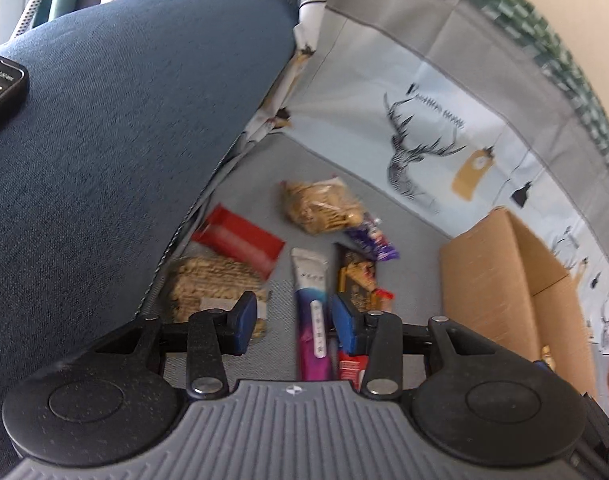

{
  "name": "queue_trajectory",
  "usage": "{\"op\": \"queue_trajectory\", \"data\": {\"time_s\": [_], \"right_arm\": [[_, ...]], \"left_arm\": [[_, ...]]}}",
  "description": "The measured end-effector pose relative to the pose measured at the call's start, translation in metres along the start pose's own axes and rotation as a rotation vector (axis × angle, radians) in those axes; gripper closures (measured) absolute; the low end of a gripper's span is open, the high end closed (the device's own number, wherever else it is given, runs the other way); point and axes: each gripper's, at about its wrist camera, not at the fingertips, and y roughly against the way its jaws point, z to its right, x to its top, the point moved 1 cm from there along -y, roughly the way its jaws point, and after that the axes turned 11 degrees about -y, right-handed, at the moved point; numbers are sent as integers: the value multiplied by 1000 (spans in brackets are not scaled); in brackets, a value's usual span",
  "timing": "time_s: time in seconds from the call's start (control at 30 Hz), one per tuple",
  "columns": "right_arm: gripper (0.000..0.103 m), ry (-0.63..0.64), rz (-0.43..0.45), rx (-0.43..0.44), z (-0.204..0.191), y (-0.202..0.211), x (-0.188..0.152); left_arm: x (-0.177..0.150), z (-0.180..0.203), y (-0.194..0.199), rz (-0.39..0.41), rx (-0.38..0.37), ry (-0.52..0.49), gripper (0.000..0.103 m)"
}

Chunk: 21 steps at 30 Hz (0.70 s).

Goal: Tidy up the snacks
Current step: 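Move both open tools back over the snack pile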

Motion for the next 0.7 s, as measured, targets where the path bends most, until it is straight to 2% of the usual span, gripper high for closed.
{"op": "queue_trajectory", "data": {"time_s": [0.03, 0.1, 0.2, 0.3, 0.4, 0.5, 0.63, 0.7], "right_arm": [[60, 17, -22, 7, -6, -5, -4], [60, 31, -57, 28, -14, -13, -12], [60, 53, -134, 39, -18, -30, -26], [53, 53, -207, 42, -15, -47, -40], [52, 48, -280, 19, -11, -64, -47], [46, 57, -335, 10, -8, -75, -55], [44, 85, -426, -22, -8, -90, -66], [41, 121, -438, -42, -8, -93, -70]], "left_arm": [[0, 1, -3, -13, 19, -5, 48], [-2, 6, -9, -37, 82, -24, 30], [-3, 15, -20, -66, 176, -63, 21], [-4, 24, -33, -108, 256, -110, 15], [-4, 32, -46, -155, 330, -151, 9], [-3, 34, -60, -189, 369, -150, 7], [-1, 31, -76, -234, 406, -135, 6], [0, 30, -80, -236, 414, -138, 6]]}}
